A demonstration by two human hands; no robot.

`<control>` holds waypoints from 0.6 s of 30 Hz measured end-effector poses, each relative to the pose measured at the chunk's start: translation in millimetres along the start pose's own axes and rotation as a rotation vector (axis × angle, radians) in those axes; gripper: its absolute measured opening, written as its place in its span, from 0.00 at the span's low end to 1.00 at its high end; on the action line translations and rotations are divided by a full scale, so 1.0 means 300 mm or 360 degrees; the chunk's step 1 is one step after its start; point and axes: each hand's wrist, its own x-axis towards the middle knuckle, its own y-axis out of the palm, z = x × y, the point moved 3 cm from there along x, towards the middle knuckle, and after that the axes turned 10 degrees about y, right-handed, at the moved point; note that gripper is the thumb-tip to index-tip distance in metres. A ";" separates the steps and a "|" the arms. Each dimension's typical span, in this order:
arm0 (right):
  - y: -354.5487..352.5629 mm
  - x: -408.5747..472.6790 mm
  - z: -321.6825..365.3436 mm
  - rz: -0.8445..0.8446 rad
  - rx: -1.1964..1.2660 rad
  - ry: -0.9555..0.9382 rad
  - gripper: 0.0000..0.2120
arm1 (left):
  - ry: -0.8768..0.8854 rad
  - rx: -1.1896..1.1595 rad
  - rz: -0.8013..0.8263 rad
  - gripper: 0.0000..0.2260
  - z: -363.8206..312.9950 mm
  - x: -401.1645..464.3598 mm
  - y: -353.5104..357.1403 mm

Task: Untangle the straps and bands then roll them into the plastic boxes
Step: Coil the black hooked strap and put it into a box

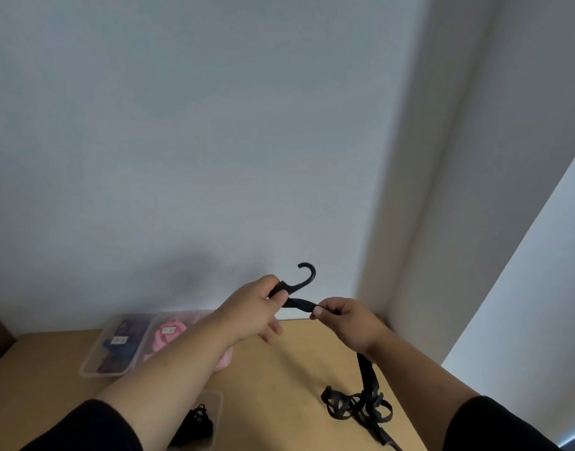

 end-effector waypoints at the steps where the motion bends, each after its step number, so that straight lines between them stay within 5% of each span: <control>1: -0.004 -0.004 -0.004 -0.0004 -0.0104 -0.0008 0.11 | -0.0001 0.0125 0.0035 0.06 0.006 0.000 0.003; 8: 0.013 -0.021 -0.021 -0.0002 -0.0437 -0.0063 0.11 | 0.0110 0.0625 -0.0030 0.05 0.032 0.012 0.017; 14: 0.026 -0.034 0.001 0.0048 -0.0766 -0.0124 0.08 | 0.0105 0.1361 0.0436 0.08 0.087 0.018 0.053; 18: 0.033 -0.040 0.027 0.0144 -0.0874 -0.0217 0.06 | 0.0062 0.1400 0.0788 0.06 0.108 -0.010 0.096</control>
